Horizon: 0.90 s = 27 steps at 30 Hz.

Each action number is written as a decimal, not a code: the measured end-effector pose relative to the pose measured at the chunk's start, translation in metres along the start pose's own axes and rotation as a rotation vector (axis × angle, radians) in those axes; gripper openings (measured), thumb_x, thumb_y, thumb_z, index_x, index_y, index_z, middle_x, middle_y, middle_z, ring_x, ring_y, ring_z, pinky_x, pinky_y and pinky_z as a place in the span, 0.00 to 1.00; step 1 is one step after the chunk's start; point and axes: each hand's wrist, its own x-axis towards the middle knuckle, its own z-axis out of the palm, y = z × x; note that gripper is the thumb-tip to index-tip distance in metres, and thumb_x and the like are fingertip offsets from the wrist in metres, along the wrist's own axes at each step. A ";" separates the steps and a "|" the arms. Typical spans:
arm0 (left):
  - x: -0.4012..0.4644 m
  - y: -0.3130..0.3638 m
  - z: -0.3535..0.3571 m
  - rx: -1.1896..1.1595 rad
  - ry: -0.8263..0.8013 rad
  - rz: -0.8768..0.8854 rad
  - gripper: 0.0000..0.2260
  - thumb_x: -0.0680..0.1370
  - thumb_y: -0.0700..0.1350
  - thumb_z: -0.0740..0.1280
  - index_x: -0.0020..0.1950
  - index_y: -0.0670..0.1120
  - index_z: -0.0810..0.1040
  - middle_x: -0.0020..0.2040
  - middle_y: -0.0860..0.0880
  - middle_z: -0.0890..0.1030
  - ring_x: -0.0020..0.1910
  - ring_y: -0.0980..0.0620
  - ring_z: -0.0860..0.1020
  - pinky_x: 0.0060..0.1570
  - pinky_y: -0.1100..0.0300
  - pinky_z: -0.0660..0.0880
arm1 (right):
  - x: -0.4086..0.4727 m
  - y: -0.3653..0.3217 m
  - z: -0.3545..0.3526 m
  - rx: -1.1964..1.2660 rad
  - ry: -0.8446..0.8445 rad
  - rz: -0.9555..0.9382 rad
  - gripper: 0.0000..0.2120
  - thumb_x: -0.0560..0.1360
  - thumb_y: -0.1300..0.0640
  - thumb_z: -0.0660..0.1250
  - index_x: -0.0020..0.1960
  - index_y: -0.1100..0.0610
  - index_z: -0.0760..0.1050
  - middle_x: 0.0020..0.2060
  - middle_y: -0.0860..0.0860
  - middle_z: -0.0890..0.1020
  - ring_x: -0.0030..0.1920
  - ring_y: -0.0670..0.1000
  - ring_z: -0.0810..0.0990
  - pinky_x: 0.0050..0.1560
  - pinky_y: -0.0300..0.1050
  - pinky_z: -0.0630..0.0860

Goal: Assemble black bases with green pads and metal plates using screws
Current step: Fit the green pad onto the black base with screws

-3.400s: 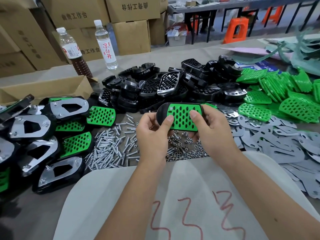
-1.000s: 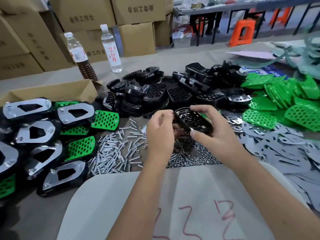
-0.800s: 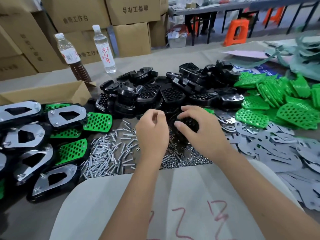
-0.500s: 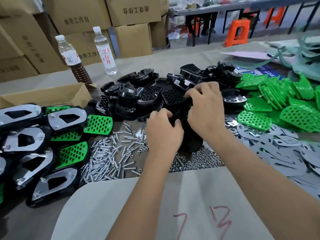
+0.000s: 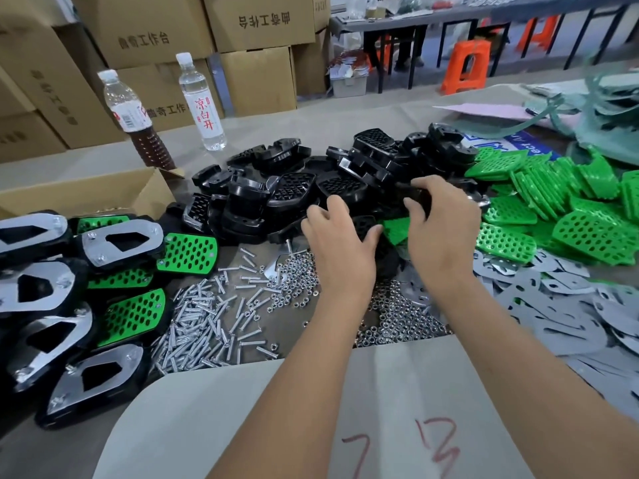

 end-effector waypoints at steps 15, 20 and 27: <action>0.004 0.056 -0.016 -0.845 -0.405 -0.638 0.23 0.82 0.61 0.67 0.50 0.38 0.78 0.45 0.39 0.84 0.41 0.40 0.87 0.42 0.47 0.85 | -0.017 0.043 -0.067 0.649 -0.219 -0.014 0.20 0.70 0.78 0.72 0.45 0.52 0.76 0.51 0.49 0.87 0.58 0.51 0.84 0.55 0.52 0.84; -0.023 0.057 -0.002 -0.917 -0.514 -0.676 0.11 0.76 0.32 0.75 0.57 0.37 0.80 0.49 0.38 0.84 0.35 0.47 0.86 0.37 0.53 0.85 | -0.013 0.064 -0.086 0.429 -0.210 -0.006 0.21 0.68 0.74 0.61 0.50 0.53 0.80 0.50 0.47 0.86 0.56 0.46 0.84 0.51 0.44 0.82; -0.036 0.059 0.017 -0.854 -0.417 -0.634 0.11 0.75 0.37 0.77 0.55 0.43 0.81 0.52 0.42 0.86 0.52 0.42 0.86 0.56 0.42 0.83 | -0.001 0.089 -0.097 -0.285 -0.491 0.126 0.27 0.76 0.47 0.75 0.71 0.56 0.74 0.64 0.56 0.81 0.67 0.60 0.76 0.68 0.57 0.73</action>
